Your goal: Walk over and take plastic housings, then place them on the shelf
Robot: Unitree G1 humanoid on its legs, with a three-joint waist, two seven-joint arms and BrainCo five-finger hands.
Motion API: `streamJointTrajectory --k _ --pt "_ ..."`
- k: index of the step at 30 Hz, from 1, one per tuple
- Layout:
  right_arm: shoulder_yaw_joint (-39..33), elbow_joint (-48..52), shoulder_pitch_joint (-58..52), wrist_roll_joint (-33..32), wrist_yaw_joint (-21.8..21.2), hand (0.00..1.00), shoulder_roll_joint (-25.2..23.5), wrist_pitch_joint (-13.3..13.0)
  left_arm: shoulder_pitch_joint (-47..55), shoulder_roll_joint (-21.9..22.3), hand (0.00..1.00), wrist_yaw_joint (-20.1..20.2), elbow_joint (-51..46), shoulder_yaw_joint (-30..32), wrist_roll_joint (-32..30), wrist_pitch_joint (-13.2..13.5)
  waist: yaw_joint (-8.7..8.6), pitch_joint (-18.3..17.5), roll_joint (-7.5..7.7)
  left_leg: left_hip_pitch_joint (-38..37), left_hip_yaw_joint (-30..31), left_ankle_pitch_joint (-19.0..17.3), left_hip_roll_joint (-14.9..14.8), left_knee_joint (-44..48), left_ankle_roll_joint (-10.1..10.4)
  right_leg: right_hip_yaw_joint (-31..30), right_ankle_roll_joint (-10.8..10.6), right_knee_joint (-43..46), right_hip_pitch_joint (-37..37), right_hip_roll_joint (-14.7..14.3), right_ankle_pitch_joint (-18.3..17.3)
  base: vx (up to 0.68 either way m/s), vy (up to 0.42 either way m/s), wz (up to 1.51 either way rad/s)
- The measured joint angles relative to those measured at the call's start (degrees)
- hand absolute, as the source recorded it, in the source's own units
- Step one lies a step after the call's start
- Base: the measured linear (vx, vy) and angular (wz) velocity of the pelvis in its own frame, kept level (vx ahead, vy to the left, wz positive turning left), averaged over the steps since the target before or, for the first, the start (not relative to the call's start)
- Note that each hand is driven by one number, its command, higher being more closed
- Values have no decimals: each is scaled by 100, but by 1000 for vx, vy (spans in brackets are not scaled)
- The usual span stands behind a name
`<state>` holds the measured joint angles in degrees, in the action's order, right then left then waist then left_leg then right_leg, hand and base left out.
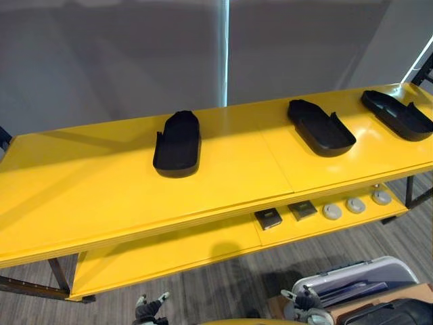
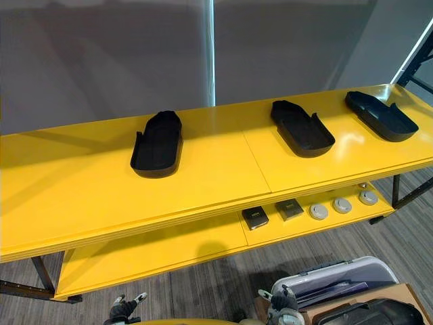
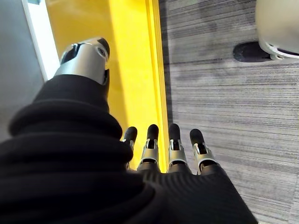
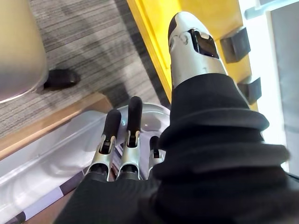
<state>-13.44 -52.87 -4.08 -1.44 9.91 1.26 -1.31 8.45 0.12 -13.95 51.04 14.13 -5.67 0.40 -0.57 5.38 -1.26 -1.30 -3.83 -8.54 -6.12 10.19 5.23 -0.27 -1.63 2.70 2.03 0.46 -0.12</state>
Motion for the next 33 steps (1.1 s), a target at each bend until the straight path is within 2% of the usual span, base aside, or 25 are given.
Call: streamJointTrajectory --k 1,3,6,9,10,11,12,13,14,15,18,19,20,22,25,26,27,28,29,30,32,33 --pt "2 32 125 -1 3 0 31 -2 -17 50 0 -22 -1 1 5 4 9 29 -67 89 284 -174 -10 62 76 -209 -60 152 239 -68 -32 -112 2 -81" --pt "4 77 190 -5 3 0 15 1 -92 61 0 -23 0 -1 11 2 -22 119 -32 104 94 -216 14 127 32 -404 -122 231 338 -50 7 -105 52 -68" --pt "3 330 177 -5 8 0 -82 40 -133 130 0 -34 -123 10 11 4 -13 206 53 299 -440 -553 -21 647 -28 -971 -240 237 584 -131 137 -150 122 -98" --pt "38 595 243 -1 16 0 -144 91 -253 123 0 -108 -225 9 1 10 -10 294 122 702 -1171 -904 -190 1383 -195 -1588 -352 179 1001 -272 420 -131 160 -128" --pt "52 725 289 4 16 0 -162 134 -357 94 0 -121 -222 4 -5 8 16 380 158 740 -1567 -976 -279 1488 -308 -1394 -244 66 1096 -184 432 -130 119 -156" --pt "48 804 367 6 17 0 -181 121 -453 116 0 -121 -216 2 -11 1 14 413 124 758 -1895 -991 -376 1503 -363 -813 17 137 1235 -36 319 -120 111 -149" --pt "58 814 432 6 16 0 -187 122 -479 113 0 -128 -216 14 -16 -3 31 450 63 726 -2082 -997 -456 1503 -375 -413 80 452 1400 26 276 -63 107 -142" --pt "87 815 473 7 13 0 -190 138 -499 66 0 -128 -218 12 -20 -5 57 457 59 582 -2368 -993 -571 1440 -381 430 205 1252 1528 141 48 -17 71 -105" --pt "91 809 458 7 13 0 -192 147 -508 50 0 -128 -225 11 -21 -5 86 486 -2 480 -2496 -991 -617 1391 -381 757 221 1607 1487 196 -122 2 69 -109" --pt "94 742 404 13 14 0 -199 144 -509 18 0 -127 -239 7 -22 -3 137 488 -15 267 -2714 -991 -691 1340 -381 1210 253 2078 1284 324 -438 28 27 -86" --pt "106 475 396 87 9 0 -161 -21 -474 -94 0 -118 -197 -8 -21 -7 125 396 126 99 -3166 -988 -686 1302 -375 1930 238 2472 794 696 -1141 33 -73 -78" --pt "109 405 496 123 9 0 -131 -43 -474 -146 0 -115 -176 -9 -21 -14 140 344 253 112 -3249 -963 -644 1339 -327 2004 125 2245 777 720 -1222 42 -185 -110" --pt "109 284 640 156 11 0 -9 -37 -506 -168 0 -114 -54 -10 -20 -29 147 361 147 121 -3129 -898 -616 1271 -227 1899 132 1776 688 508 -1116 86 -204 -108" --pt "108 -71 729 177 17 0 177 5 -490 -79 0 -115 22 -101 -21 -50 157 339 -72 82 -3024 -734 -774 1210 -143 1557 244 1009 433 100 -686 107 -170 -107" --pt "112 -254 586 181 8 0 214 43 -474 -80 0 -112 36 -136 -18 -57 144 373 -108 78 -2915 -712 -1175 1936 -114 1191 337 790 211 -235 -621 118 -146 -83" --pt "111 -246 504 170 10 0 220 14 -462 -75 0 -110 37 -184 -18 -63 145 402 -138 126 -2834 -621 -1380 2500 -182 992 401 778 74 -328 -635 160 -112 -85" --pt "108 -245 507 154 12 0 233 15 -465 -70 0 -102 40 -255 -18 -63 148 468 -120 301 -2555 -413 -1417 3004 -346 823 430 777 -28 -338 -652 130 -61 -78" --pt "108 -246 521 152 13 0 242 14 -491 -55 0 -99 39 -280 -19 -61 148 506 -109 414 -2275 -409 -1382 3228 -386 722 432 781 -86 -320 -654 110 3 -81" --pt "105 -247 552 151 14 0 242 15 -502 -3 0 -96 34 -291 -20 -57 148 544 -66 613 -1571 -645 -1083 3254 -237 495 431 794 -97 -278 -653 77 58 -93" --pt "84 -249 596 149 15 0 254 11 -503 1 0 -89 33 -347 -16 -56 144 569 -86 773 -984 -799 -744 3039 -58 296 428 803 -100 -232 -651 68 89 -100" --pt "15 -246 613 149 31 0 223 -10 -498 0 0 -82 33 -411 -15 -56 151 585 -87 1005 -231 -864 -264 2400 -22 13 400 801 -132 -149 -655 54 155 -71" --pt "-11 -245 613 149 50 0 209 -11 -493 -3 0 -81 33 -451 -12 -56 150 585 -93 1043 -42 -851 -156 2156 -1 -37 355 799 -143 -135 -669 54 221 -50"
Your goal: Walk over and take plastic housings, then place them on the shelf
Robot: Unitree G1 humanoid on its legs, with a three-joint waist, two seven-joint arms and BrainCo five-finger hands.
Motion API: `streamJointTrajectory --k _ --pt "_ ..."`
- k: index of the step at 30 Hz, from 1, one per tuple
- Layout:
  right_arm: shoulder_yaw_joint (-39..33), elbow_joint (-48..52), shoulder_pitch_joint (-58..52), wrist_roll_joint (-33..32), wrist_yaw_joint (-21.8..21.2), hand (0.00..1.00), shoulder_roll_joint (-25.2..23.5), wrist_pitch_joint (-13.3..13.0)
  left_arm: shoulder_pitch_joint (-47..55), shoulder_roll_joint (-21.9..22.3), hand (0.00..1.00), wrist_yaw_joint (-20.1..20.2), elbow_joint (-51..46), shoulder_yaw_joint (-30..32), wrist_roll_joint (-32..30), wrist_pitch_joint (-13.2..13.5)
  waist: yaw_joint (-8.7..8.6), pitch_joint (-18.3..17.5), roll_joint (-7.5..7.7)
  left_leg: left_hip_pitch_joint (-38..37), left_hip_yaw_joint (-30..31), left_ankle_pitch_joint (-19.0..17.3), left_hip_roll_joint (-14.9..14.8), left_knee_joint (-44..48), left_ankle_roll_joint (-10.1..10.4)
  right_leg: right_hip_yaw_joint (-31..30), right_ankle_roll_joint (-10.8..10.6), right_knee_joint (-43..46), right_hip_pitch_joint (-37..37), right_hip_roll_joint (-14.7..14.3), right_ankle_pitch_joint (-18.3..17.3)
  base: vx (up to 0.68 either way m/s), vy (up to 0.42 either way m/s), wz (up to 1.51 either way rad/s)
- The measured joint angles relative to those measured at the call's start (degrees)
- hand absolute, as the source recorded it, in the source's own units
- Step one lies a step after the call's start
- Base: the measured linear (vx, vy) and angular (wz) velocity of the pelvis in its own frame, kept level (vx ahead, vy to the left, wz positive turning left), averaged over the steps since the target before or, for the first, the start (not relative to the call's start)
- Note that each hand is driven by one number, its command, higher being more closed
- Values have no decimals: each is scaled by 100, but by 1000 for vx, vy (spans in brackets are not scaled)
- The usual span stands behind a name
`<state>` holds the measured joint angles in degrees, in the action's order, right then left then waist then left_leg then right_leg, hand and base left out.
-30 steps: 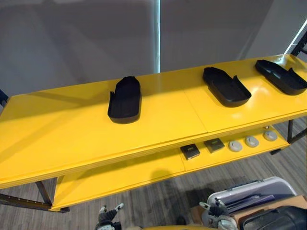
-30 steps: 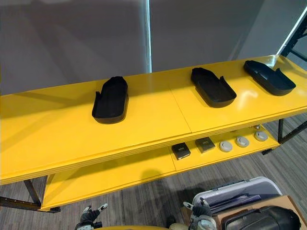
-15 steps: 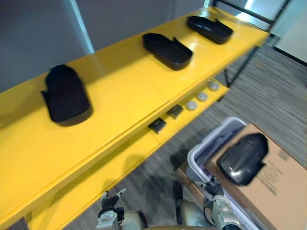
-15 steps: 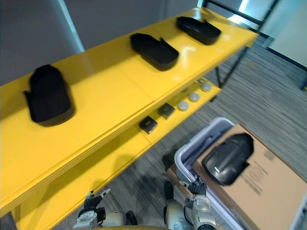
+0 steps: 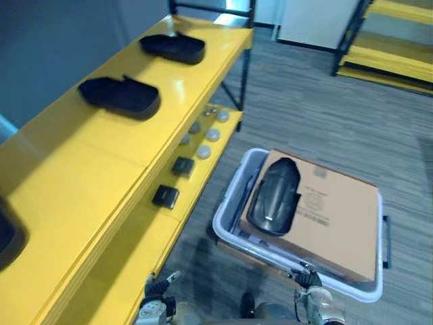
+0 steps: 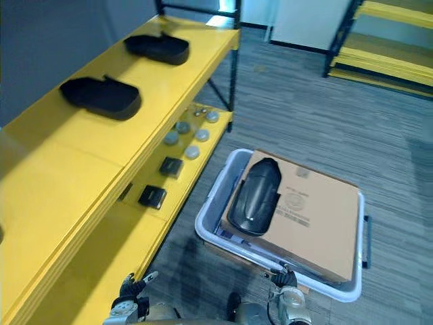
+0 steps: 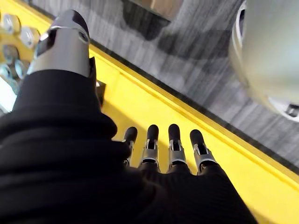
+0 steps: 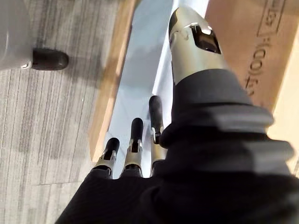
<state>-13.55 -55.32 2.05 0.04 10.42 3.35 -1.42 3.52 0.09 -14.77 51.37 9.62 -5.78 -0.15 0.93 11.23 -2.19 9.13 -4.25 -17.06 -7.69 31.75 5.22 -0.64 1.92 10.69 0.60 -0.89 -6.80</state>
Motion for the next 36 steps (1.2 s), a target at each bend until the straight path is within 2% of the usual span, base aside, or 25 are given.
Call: streamJointTrajectory --k 1,2,4,7,10,14,20,24,27,29,33,36 --pt "-18 1 -8 0 86 0 -5 -8 2 0 0 36 1 -54 2 -1 2 7 -55 -14 347 93 131 -569 80 -91 -92 16 -12 -17 -47 15 240 -47" --pt "-24 2 -5 -1 170 0 -2 -9 -1 -12 0 90 15 -54 4 -4 3 1 -145 -57 508 376 171 -832 -142 -208 -218 125 10 -63 -165 27 259 -50" --pt "-135 69 -38 -20 190 0 -134 -4 35 -48 0 87 32 -37 9 -5 11 -45 5 -187 259 300 272 -917 -214 -349 -341 139 -28 96 -231 72 217 -33" --pt "-249 242 -211 -173 214 0 -248 -11 32 -99 0 89 44 -8 8 -8 7 -136 140 -221 33 272 462 -983 -374 -478 -504 71 -35 313 -244 146 213 -25" --pt "-470 329 -352 -370 225 0 -274 -66 41 -98 0 89 63 4 8 -49 6 -174 164 -451 -170 300 626 -1228 -435 -576 -622 -159 -167 470 -177 179 157 -24" --pt "-700 487 -579 -654 344 0 -319 -53 28 -112 0 80 115 14 8 -77 7 -296 159 -751 -310 320 673 -1514 -469 -580 -682 -307 -340 526 -119 145 60 -15" --pt "-1305 809 -832 -904 618 0 -354 -52 56 14 0 61 170 140 7 -130 -3 -493 105 -1177 -435 358 622 -2009 -524 -586 -626 -401 -495 495 -65 107 0 -14" --pt "-1679 1811 -1208 -892 880 0 -403 -45 92 82 0 21 149 230 -7 -179 -8 -583 67 -1394 -570 391 528 -2185 -505 -584 -609 -396 -549 400 38 82 -1 -20" --pt "-2140 2913 -1491 -886 1166 0 -434 -31 212 99 0 -27 24 232 -19 -196 -16 -650 86 -1454 -670 391 518 -2163 -504 -565 -609 -382 -581 408 38 50 1 -13" --pt "-2353 4053 -1734 -820 1432 0 -439 -27 324 112 0 -33 -172 233 -76 -197 -38 -667 100 -1497 -669 392 517 -2092 -504 -530 -610 -372 -653 420 38 15 -3 -1" --pt "-2464 5397 -1812 -591 1701 0 -436 -36 449 190 0 -34 -398 232 -164 -202 -46 -690 143 -1497 -671 392 489 -1982 -502 -410 -614 -302 -659 410 32 12 -14 -1" --pt "-2223 6058 -1757 -383 1676 0 -430 -70 506 298 0 -28 -415 202 -169 -204 -44 -694 153 -1504 -668 400 479 -1896 -488 -389 -620 -233 -678 408 14 19 -37 -1"
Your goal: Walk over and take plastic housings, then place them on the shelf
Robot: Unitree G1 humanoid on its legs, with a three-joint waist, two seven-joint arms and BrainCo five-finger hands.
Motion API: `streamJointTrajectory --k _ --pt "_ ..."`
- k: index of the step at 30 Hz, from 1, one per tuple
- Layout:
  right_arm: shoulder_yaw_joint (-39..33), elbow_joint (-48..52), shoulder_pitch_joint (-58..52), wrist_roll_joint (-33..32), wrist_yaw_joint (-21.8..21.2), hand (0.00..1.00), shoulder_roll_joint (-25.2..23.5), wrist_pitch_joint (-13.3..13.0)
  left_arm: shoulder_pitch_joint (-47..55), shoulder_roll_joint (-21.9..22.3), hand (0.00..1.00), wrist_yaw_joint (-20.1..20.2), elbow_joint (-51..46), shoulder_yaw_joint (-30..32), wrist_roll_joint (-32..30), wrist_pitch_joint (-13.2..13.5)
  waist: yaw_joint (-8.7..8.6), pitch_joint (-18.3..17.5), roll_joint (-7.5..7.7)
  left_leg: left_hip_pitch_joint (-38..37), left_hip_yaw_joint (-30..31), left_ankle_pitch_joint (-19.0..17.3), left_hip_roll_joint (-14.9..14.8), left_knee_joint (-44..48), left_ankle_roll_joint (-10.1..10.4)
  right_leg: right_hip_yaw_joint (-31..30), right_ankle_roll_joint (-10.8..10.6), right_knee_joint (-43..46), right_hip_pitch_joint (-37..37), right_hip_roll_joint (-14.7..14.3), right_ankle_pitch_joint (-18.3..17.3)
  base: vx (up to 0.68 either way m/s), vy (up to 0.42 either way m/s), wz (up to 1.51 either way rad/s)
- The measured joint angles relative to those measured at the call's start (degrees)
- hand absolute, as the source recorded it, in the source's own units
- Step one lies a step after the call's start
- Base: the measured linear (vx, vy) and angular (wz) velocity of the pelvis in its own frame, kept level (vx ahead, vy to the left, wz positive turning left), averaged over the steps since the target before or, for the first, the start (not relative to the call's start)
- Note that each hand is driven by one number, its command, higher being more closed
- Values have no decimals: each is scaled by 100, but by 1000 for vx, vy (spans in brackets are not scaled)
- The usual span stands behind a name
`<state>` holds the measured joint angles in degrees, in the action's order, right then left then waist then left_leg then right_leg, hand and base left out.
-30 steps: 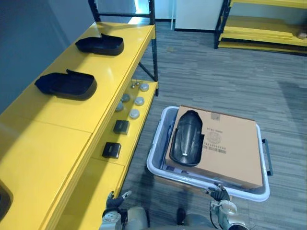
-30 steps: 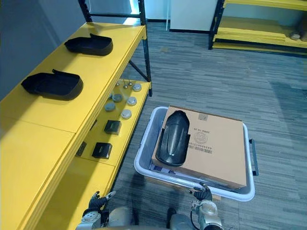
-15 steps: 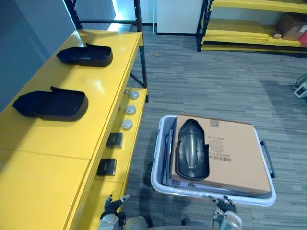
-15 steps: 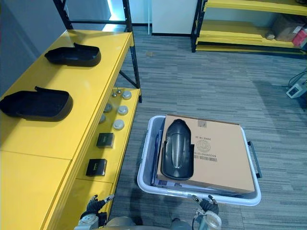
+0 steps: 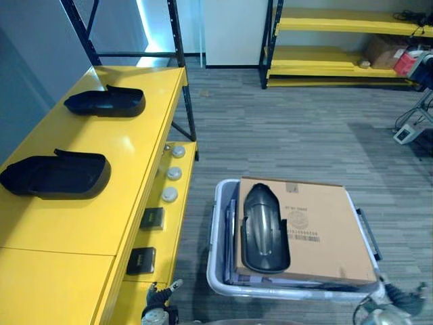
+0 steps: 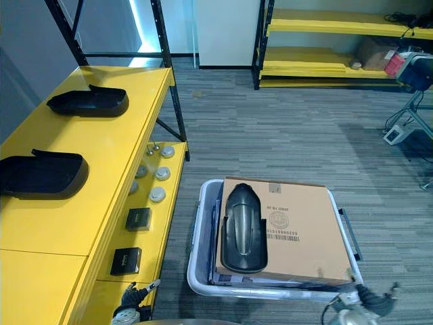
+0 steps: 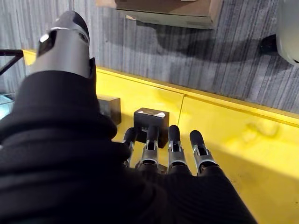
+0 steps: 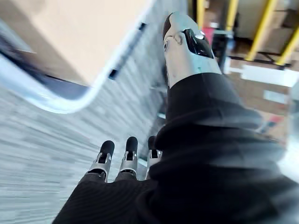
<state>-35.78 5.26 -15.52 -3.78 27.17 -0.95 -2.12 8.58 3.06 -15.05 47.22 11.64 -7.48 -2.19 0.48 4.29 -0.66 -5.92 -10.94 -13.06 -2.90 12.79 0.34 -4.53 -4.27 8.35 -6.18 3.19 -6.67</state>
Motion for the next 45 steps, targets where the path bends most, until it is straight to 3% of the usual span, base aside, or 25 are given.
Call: streamJointTrajectory --k 6,14,26,34,38,39,45 --pt "1095 435 288 448 -607 0 51 -49 67 -116 0 28 -96 -296 -9 7 2 -34 76 35 184 0 61 3 0 143 0 60 -8 49 -175 3 -42 11" --pt "1639 -1207 942 1013 -1096 0 497 -83 52 -441 0 130 -31 -756 -53 21 36 -40 86 -82 625 5 89 8 2 295 -1 257 -171 41 -180 4 -21 27" --pt "2342 -3332 1844 1806 -1075 0 731 387 -86 -735 0 106 332 -950 -114 31 48 -48 324 127 956 258 279 -91 -37 611 1 234 -135 202 -175 0 -21 16" --pt "2528 -4609 2477 2245 -1075 0 773 736 -202 -681 0 -4 427 -931 -112 89 67 53 204 453 1261 745 307 -617 -31 875 51 -70 154 194 154 -33 -22 21" --pt "2538 -5252 2829 2254 -966 0 768 811 -289 -674 0 -18 458 -911 -113 91 68 205 164 622 1346 794 347 -686 -44 931 46 -196 270 214 195 -77 9 5" --pt "2534 -5370 2900 2256 -938 100 767 831 -311 -675 0 -21 459 -905 -113 91 67 250 164 653 1382 809 361 -690 -69 937 46 -213 287 221 195 -99 7 12" --pt "2249 -5818 3565 2472 -597 100 825 922 -510 -693 0 -120 470 -872 -108 88 149 482 296 977 1550 1209 516 -1051 -87 1122 44 -449 567 357 194 -176 -3 16"
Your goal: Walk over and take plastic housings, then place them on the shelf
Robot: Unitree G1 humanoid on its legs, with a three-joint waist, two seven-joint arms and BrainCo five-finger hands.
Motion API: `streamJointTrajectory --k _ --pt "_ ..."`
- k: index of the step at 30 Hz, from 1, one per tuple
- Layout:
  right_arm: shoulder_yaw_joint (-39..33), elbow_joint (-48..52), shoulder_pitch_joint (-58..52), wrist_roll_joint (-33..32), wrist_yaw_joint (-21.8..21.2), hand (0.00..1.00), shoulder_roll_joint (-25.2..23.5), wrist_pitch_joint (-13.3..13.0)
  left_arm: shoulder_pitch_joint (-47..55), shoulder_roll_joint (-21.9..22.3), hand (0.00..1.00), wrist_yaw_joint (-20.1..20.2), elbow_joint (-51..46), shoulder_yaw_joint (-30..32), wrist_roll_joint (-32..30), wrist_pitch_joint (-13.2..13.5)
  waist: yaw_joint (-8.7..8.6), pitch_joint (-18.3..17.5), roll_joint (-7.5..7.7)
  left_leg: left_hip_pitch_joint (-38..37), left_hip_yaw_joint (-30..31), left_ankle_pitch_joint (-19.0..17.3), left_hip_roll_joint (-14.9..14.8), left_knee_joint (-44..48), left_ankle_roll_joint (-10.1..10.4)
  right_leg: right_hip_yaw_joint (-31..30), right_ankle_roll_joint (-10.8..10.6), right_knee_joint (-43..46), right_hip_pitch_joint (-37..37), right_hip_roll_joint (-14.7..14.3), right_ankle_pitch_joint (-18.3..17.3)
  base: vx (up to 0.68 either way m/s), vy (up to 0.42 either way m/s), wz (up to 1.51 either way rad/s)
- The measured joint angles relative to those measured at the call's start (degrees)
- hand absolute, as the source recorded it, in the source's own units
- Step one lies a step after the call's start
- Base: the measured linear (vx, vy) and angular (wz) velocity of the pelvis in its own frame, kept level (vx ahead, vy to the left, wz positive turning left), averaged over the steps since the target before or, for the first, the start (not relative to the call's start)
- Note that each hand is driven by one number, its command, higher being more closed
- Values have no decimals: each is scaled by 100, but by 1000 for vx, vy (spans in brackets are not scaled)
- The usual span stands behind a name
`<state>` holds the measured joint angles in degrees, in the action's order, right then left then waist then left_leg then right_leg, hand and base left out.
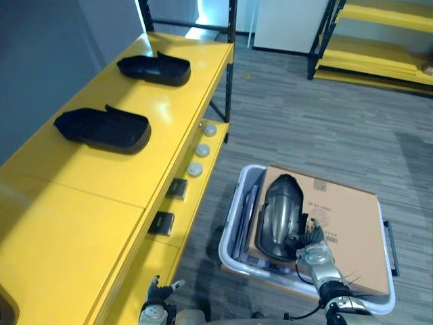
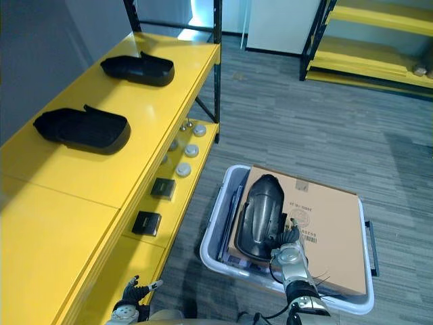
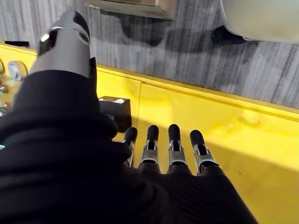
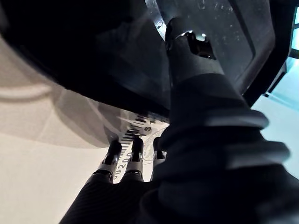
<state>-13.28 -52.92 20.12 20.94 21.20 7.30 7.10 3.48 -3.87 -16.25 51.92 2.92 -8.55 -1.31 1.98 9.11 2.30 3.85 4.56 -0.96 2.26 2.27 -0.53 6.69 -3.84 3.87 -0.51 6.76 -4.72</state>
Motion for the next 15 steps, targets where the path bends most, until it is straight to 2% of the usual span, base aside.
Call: streamJointTrajectory --k 6,15 --pt "-16 -24 13 -100 -1 100 -41 20 -19 1 0 -42 43 7 8 38 34 11 2 -24 16 297 -31 -457 65 37 -33 -2 183 -23 -15 -113 -6 3" --pt "-50 85 -209 -485 -16 100 -226 6 -9 -91 0 -33 58 60 9 22 23 11 56 -196 -27 275 -7 -522 -4 -82 -69 -79 46 -45 19 60 0 -5"
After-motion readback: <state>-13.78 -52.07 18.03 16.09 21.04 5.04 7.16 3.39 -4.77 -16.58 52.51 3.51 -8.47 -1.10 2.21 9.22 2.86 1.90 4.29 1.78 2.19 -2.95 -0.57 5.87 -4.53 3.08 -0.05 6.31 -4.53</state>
